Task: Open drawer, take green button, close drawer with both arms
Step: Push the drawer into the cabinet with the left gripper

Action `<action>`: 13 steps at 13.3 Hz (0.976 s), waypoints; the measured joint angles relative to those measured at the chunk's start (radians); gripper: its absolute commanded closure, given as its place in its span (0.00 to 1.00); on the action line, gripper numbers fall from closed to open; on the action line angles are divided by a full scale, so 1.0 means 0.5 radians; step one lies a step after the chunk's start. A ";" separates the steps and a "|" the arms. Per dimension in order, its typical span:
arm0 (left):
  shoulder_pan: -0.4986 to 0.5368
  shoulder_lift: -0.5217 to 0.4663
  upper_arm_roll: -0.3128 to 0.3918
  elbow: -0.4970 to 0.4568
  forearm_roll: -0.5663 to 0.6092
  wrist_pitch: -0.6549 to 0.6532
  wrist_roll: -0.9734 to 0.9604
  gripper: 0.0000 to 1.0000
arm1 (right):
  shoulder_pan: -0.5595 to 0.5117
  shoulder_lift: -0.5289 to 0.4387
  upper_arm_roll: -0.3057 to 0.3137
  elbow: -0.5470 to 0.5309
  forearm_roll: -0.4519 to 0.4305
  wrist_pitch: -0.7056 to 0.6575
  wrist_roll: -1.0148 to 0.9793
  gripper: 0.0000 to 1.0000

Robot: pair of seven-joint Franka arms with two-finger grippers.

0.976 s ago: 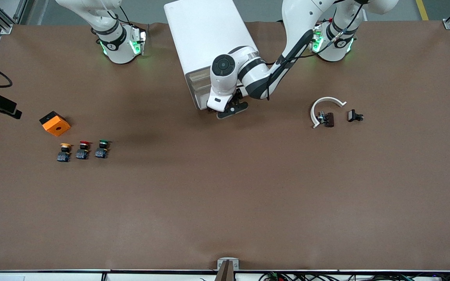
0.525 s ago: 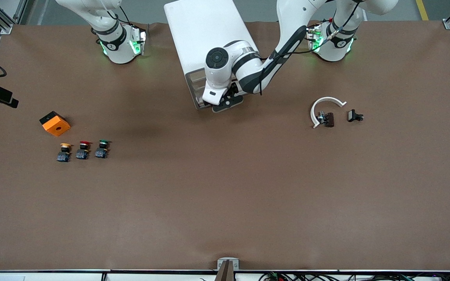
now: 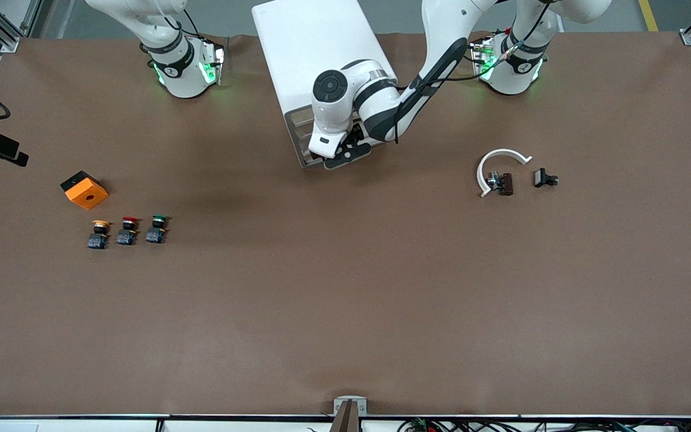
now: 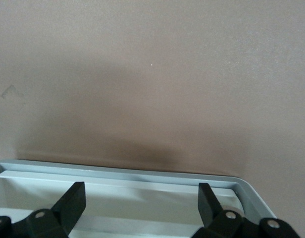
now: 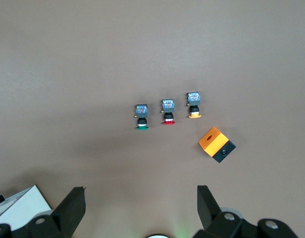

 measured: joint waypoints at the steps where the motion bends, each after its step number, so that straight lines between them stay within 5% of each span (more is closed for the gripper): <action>1: -0.001 0.000 -0.002 0.003 -0.022 0.000 0.000 0.00 | 0.000 -0.008 0.001 -0.005 0.001 0.000 0.055 0.00; 13: 0.009 0.010 -0.006 0.049 -0.150 0.001 0.000 0.00 | 0.010 -0.242 -0.061 -0.208 0.004 0.114 -0.058 0.00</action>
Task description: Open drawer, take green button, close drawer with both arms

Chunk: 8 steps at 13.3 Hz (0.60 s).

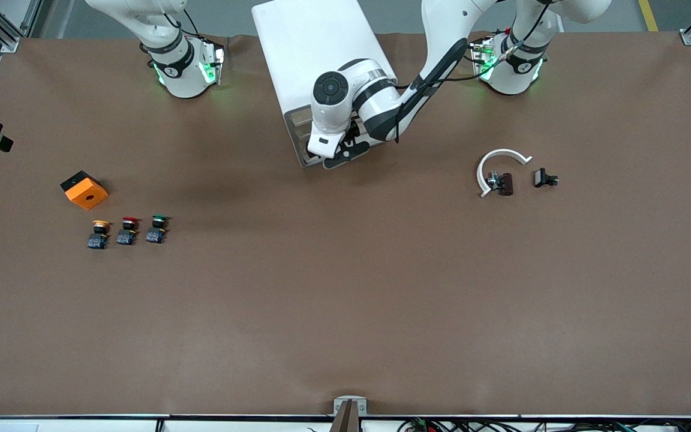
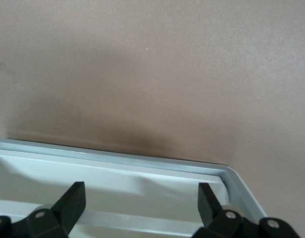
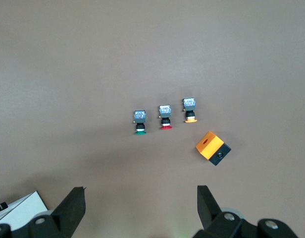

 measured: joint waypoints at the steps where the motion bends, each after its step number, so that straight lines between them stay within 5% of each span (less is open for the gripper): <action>1: 0.017 0.003 0.003 0.023 -0.004 0.000 -0.002 0.00 | 0.000 -0.028 -0.005 -0.032 0.000 0.002 0.000 0.00; 8: 0.481 0.006 0.015 0.177 0.022 0.000 0.171 0.00 | -0.003 -0.067 0.017 -0.068 -0.003 0.008 -0.024 0.00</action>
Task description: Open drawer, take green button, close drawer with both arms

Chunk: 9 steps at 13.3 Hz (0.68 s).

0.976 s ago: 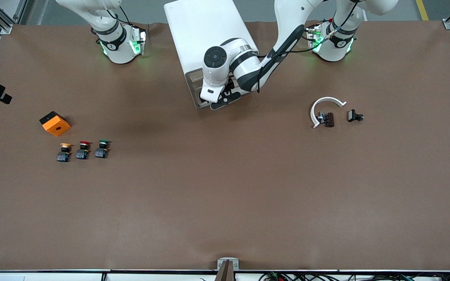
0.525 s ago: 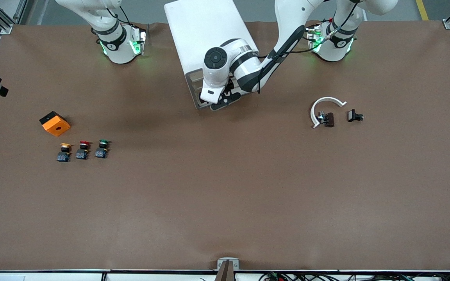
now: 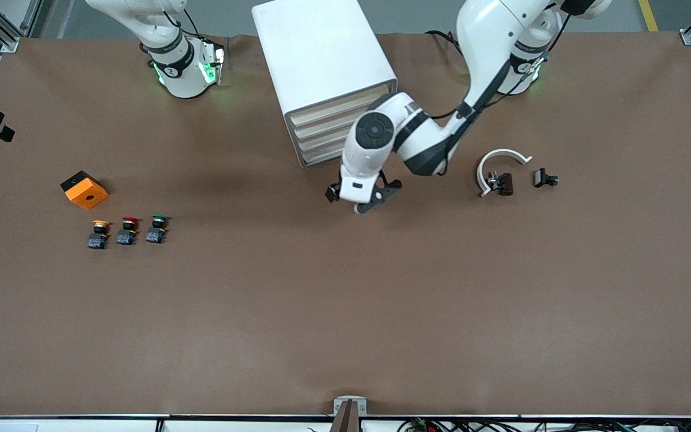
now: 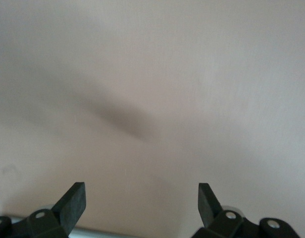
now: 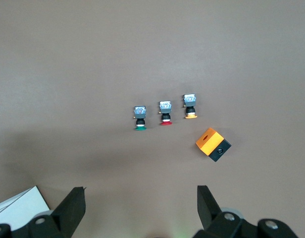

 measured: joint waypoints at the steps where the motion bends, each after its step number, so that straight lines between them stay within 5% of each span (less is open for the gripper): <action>1: 0.066 -0.001 0.000 0.013 0.042 0.000 0.033 0.00 | 0.002 -0.001 0.005 0.001 -0.009 0.005 -0.011 0.00; 9: 0.602 -0.250 -0.009 0.038 0.154 -0.191 0.469 0.00 | 0.012 -0.006 0.012 0.012 -0.043 0.016 -0.063 0.00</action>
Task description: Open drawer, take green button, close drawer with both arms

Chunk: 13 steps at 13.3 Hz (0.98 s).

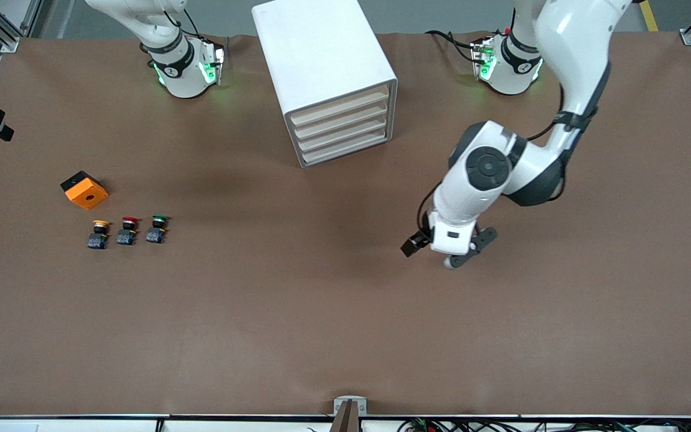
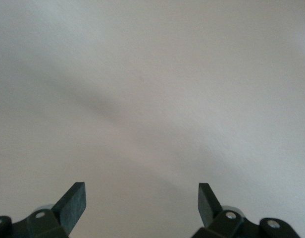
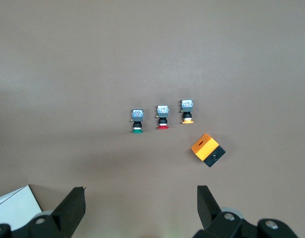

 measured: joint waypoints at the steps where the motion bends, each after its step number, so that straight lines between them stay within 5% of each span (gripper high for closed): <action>1: 0.060 -0.059 -0.001 0.001 0.002 -0.092 0.076 0.00 | 0.000 0.000 0.001 0.000 0.000 -0.002 0.000 0.00; 13: 0.887 -0.700 -0.002 0.001 -0.163 -0.925 1.917 0.00 | 0.026 -0.003 0.076 0.001 0.000 -0.047 -0.013 0.00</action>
